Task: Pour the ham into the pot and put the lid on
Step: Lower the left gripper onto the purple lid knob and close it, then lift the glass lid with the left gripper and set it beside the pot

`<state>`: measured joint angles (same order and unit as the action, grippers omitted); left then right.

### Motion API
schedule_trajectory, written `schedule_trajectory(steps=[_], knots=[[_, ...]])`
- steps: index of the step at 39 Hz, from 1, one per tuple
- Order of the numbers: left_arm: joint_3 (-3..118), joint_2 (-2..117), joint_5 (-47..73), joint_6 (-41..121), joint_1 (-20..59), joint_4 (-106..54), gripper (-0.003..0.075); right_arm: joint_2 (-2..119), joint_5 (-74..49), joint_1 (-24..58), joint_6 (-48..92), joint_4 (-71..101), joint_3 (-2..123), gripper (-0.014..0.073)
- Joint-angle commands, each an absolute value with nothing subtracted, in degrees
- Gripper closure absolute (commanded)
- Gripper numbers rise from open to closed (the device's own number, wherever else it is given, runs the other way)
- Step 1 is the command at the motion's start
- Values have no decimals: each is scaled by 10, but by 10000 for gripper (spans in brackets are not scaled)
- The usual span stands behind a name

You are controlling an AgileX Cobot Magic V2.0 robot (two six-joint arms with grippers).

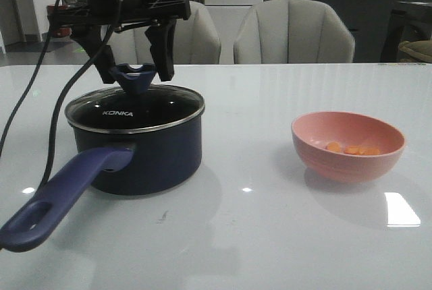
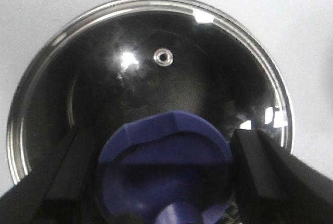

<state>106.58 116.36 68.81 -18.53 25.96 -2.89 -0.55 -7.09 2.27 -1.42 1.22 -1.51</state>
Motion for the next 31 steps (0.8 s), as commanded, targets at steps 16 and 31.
schedule_trajectory(steps=[16, 31], knots=[[1114, 1131, 687, -192, 263, -32, 423, -18, -27, 21, -14, 3, -12, 425], [1151, 1131, 711, -192, 257, -13, 423, -18, -27, 21, -14, 3, -12, 425]])
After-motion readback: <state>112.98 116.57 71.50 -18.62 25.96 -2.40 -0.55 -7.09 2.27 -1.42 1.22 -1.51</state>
